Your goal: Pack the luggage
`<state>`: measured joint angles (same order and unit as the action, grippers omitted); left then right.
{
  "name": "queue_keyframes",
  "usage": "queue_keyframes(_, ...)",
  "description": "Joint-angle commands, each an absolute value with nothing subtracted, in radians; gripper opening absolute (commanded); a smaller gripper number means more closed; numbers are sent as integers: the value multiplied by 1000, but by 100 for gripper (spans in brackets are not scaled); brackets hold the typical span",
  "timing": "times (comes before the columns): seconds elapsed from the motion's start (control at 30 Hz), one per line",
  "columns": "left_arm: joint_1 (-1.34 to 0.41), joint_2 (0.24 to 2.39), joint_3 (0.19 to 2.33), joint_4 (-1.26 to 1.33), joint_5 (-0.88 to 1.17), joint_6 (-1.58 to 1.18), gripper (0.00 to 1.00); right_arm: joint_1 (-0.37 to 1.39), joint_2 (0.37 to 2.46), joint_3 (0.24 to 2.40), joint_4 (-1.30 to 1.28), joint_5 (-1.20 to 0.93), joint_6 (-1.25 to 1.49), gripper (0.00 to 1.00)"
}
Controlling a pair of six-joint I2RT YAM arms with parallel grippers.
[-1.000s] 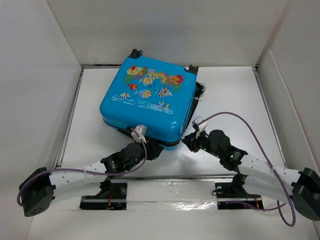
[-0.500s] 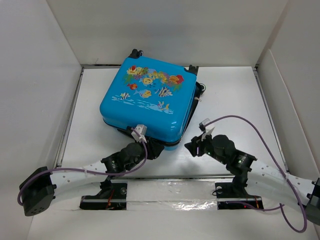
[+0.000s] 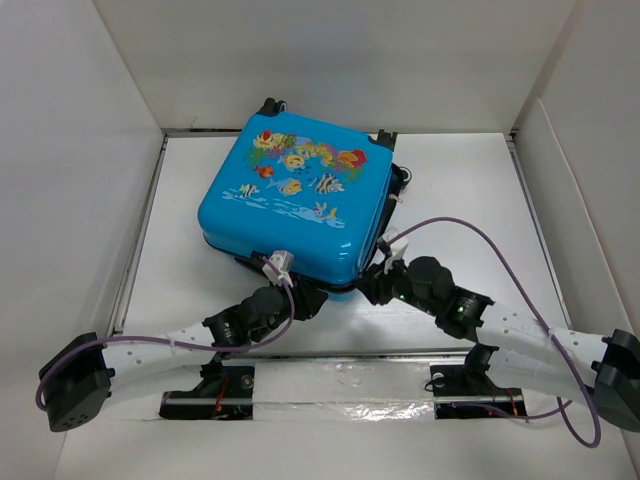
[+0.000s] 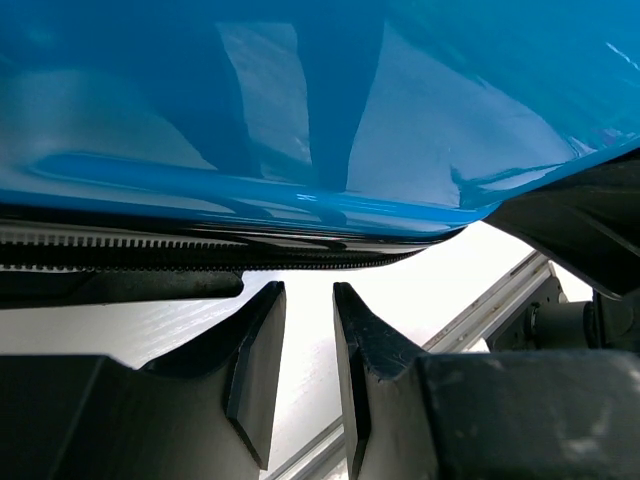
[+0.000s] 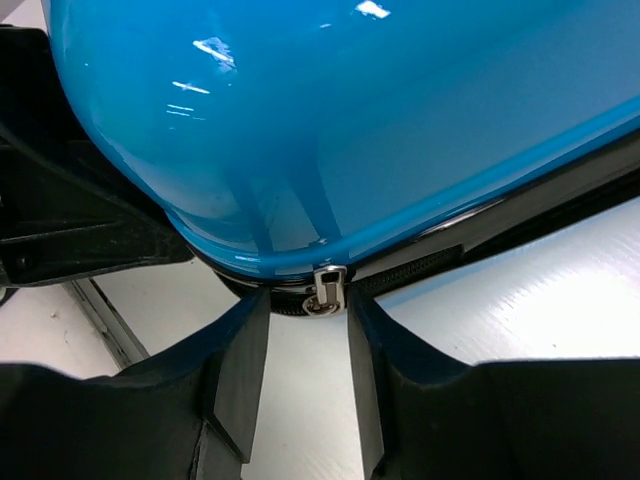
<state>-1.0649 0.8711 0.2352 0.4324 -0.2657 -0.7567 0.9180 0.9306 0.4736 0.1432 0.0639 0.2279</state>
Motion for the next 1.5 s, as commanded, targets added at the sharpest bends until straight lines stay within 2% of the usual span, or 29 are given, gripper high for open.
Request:
queue_keyframes(0.0, -1062, 879, 232, 491, -267, -746, 23, 922, 968, 522, 303, 78, 212, 39)
queue_keyframes(0.1, -1062, 887, 238, 492, -267, -742, 23, 931, 962, 479, 379, 98, 232, 32)
queue_keyframes(0.2, -1062, 890, 241, 492, -265, -742, 23, 931, 945, 434, 463, 121, 253, 20)
queue_keyframes(0.23, -1062, 888, 241, 494, -265, -742, 23, 931, 930, 422, 506, 127, 261, 11)
queue_keyframes(0.33, -1062, 894, 241, 506, -267, -741, 23, 931, 901, 388, 531, 156, 282, 0)
queue_keyframes(0.57, -1062, 960, 274, 560, -282, -719, 22, 1017, 798, 307, 420, 184, 333, 0)
queue_keyframes(0.73, -1062, 1051, 331, 613, -324, -703, 21, 1176, 799, 268, 410, 222, 412, 0)
queue_keyframes(0.9, -1062, 1138, 428, 641, -319, -663, 20, 1328, 900, 353, 454, 359, 428, 0)
queue_keyframes(1.0, -1062, 1180, 469, 653, -310, -641, 20, 1374, 1008, 391, 573, 391, 422, 0)
queue_keyframes(1.13, -1062, 1197, 485, 641, -293, -638, 20, 1405, 1147, 462, 693, 544, 443, 0)
queue_keyframes(1.23, -1062, 1109, 416, 580, -314, -670, 26, 1405, 1172, 453, 706, 618, 471, 0)
queue_keyframes(1.27, -1062, 1038, 373, 553, -314, -672, 34, 1405, 1164, 430, 703, 624, 474, 0)
queue_keyframes(1.33, -1062, 958, 341, 441, -310, -686, 41, 1405, 1123, 416, 645, 618, 477, 0)
queue_keyframes(1.47, -1062, 719, 284, 221, -321, -726, 44, 1414, 1013, 417, 434, 618, 523, 0)
